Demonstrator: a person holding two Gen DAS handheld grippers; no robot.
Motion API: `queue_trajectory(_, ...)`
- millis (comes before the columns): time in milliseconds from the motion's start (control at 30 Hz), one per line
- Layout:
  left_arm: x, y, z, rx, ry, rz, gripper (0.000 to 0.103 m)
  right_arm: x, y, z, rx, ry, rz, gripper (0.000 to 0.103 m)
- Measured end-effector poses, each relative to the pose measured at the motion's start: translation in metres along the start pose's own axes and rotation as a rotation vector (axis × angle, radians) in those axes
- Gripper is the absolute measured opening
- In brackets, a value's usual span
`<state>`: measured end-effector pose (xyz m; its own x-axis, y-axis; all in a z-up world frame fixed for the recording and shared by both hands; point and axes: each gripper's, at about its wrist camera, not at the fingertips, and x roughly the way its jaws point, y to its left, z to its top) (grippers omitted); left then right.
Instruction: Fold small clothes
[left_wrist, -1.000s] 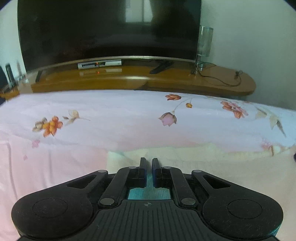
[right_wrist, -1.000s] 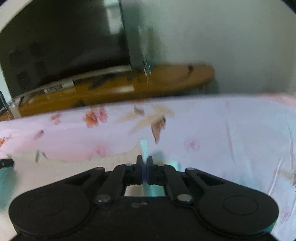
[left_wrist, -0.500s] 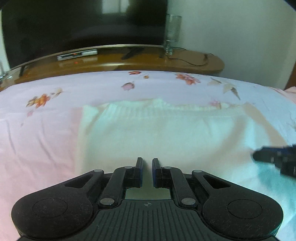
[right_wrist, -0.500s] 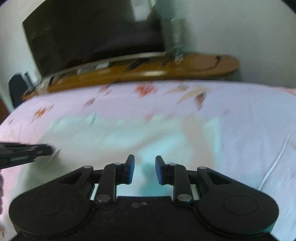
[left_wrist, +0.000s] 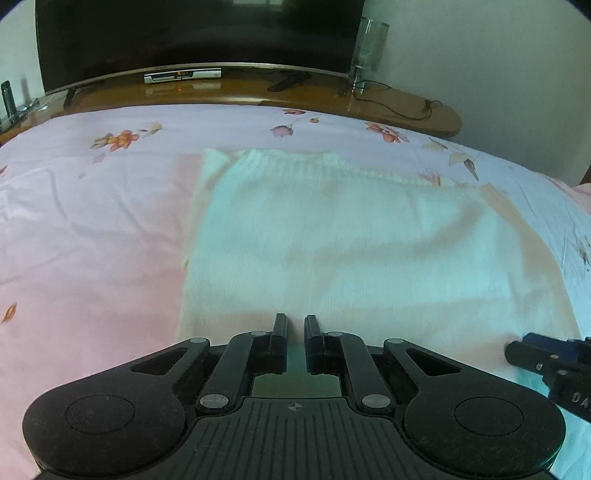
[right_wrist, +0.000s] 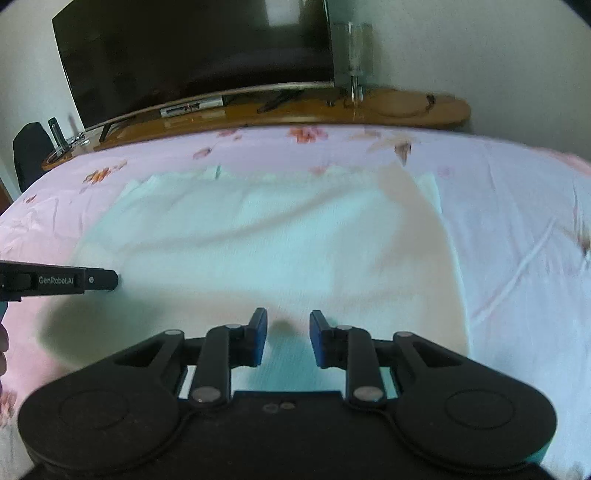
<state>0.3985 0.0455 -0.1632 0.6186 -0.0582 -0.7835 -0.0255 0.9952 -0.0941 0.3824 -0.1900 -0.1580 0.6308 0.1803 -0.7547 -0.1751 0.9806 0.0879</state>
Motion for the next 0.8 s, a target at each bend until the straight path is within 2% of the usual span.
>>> queue_trajectory(167,-0.012,0.000,-0.009,-0.003,0.021,0.008,0.010,-0.009,0.001,-0.014,0.036,0.007,-0.018,0.026)
queue_trajectory(267,-0.018,0.001,-0.012,-0.029,0.048,0.004,0.010,-0.023,0.005,-0.018,0.052,-0.014,-0.009,0.031)
queue_trajectory(367,-0.023,0.001,-0.018,-0.051,0.064,0.007,0.011,-0.025,0.008,-0.025,0.055,0.006,-0.011,0.035)
queue_trajectory(433,-0.027,0.001,-0.020,-0.062,0.074,0.002,0.029,-0.025,0.009,-0.029,0.052,0.019,-0.024,0.035)
queue_trajectory(500,-0.032,0.000,-0.022,-0.082,0.071,-0.001,0.101,-0.029,0.009,-0.029,0.071,0.011,-0.021,0.035)
queue_trajectory(567,-0.044,-0.001,-0.025,-0.103,0.003,0.031,0.103,-0.036,0.009,-0.028,0.090,-0.004,-0.009,0.035)
queue_trajectory(600,-0.047,-0.001,-0.026,-0.105,-0.009,0.022,0.103,-0.039,0.009,-0.028,0.091,-0.010,-0.007,0.036)
queue_trajectory(700,-0.045,0.006,-0.026,-0.168,0.034,-0.039,0.103,-0.045,0.011,-0.028,0.094,-0.019,0.001,0.037)
queue_trajectory(800,-0.043,0.023,-0.034,-0.309,0.051,-0.094,0.103,-0.048,0.010,-0.028,0.109,-0.024,0.012,0.037)
